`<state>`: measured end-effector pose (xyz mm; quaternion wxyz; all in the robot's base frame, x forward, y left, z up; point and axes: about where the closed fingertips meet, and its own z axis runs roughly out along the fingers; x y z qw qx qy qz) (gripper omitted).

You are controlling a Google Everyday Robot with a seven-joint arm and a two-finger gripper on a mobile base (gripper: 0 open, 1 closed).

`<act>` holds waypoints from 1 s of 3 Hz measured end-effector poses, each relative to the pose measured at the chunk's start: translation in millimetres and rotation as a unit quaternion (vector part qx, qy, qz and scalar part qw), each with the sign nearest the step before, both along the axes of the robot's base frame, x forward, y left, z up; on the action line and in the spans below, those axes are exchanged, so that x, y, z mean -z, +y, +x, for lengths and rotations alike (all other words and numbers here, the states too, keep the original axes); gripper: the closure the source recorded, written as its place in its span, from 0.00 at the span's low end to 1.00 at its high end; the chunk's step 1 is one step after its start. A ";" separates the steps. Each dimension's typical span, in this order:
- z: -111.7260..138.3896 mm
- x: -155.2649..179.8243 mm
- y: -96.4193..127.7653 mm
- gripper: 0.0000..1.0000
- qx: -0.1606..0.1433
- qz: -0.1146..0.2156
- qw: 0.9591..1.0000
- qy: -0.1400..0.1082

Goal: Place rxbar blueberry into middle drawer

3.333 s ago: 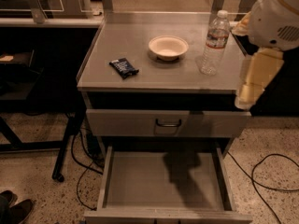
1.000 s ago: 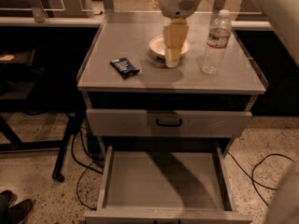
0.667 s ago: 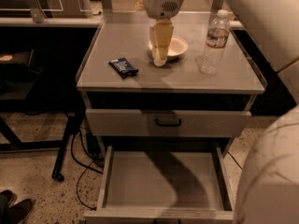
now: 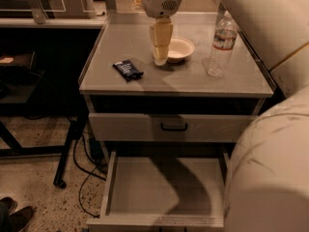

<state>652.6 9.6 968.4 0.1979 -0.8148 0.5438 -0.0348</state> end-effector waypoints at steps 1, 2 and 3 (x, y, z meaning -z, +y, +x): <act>18.5 6.7 22.0 0.00 -0.039 -0.005 0.999 -0.001; 43.0 18.2 47.5 0.00 -0.075 0.011 0.997 0.001; 47.0 18.8 51.1 0.00 -0.074 0.015 0.997 -0.006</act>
Offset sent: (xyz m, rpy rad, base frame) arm 0.0409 0.0422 -0.0122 -0.0312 0.0278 0.1848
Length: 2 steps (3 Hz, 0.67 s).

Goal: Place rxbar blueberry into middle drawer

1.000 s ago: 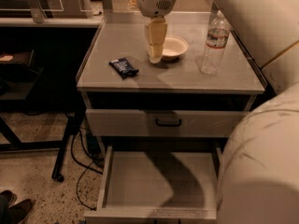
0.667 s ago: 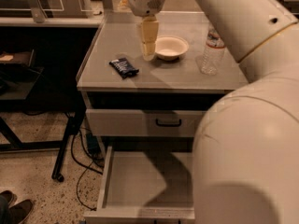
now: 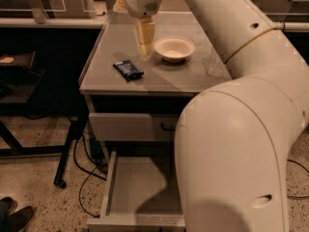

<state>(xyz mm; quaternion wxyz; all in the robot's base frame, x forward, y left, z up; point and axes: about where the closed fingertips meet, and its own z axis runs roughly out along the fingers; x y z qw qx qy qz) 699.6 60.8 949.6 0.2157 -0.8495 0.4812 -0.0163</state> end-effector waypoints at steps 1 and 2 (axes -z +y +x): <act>0.3 0.2 0.4 0.00 0.000 0.000 1.000 0.000; 15.2 15.6 21.5 0.00 -0.027 0.001 1.000 0.005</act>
Offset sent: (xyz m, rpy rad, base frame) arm 0.0458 0.0454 -0.0278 -0.0221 0.0568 0.1529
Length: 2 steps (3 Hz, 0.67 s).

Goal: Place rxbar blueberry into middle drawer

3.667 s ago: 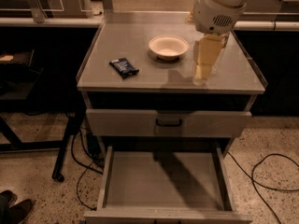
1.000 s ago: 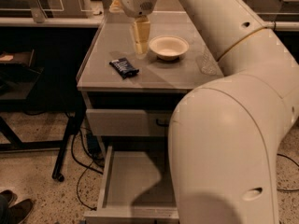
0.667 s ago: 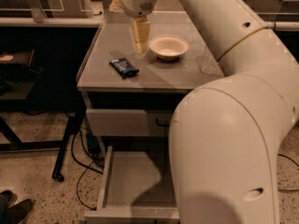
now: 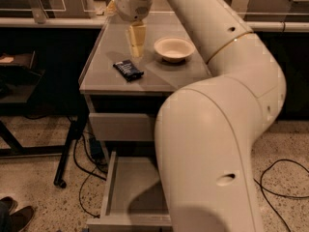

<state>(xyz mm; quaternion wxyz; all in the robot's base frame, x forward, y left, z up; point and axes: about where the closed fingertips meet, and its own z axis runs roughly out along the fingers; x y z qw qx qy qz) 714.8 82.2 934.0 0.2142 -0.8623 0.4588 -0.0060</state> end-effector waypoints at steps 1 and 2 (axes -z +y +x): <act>14.6 21.8 22.0 0.00 -0.028 -0.002 1.000 0.009; 27.2 41.3 28.3 0.00 -0.027 0.004 1.000 0.016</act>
Offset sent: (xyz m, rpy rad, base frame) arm 0.0250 0.0193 -0.0499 -0.0754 0.1380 0.0903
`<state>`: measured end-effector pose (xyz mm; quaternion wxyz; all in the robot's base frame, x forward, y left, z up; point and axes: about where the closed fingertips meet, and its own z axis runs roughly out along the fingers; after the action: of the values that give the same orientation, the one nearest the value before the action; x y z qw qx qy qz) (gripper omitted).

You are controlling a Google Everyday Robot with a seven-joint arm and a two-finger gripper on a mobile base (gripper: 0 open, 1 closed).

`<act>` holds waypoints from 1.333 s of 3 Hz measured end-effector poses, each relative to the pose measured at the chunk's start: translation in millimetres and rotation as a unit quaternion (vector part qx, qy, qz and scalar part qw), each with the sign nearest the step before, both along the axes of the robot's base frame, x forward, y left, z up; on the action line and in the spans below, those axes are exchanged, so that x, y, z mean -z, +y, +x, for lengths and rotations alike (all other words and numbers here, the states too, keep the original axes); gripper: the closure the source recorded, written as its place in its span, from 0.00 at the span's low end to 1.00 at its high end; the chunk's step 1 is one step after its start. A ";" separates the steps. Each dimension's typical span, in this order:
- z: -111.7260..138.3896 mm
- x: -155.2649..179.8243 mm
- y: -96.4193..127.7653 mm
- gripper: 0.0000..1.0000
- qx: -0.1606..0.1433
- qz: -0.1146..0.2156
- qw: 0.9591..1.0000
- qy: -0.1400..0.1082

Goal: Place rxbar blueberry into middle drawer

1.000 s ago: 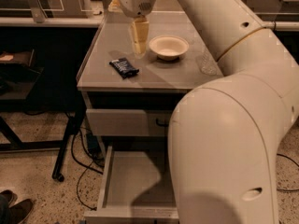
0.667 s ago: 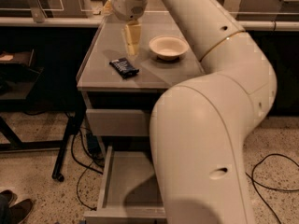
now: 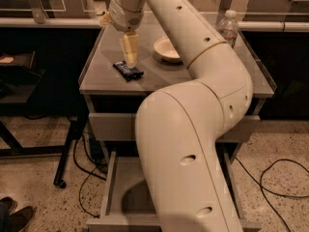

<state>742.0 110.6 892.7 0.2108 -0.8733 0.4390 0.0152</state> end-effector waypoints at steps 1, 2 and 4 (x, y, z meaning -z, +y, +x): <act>-6.2 17.2 -15.3 0.00 0.000 -0.002 1.000 0.002; -0.3 27.9 -19.4 0.00 -0.003 0.006 1.000 0.007; -0.9 38.2 -23.9 0.00 -0.003 0.005 1.000 0.015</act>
Offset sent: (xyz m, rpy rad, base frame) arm -0.0216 -0.0306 -0.0182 -0.0267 0.0207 -0.0025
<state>741.1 86.6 854.4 0.2081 -0.8732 0.4395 0.0314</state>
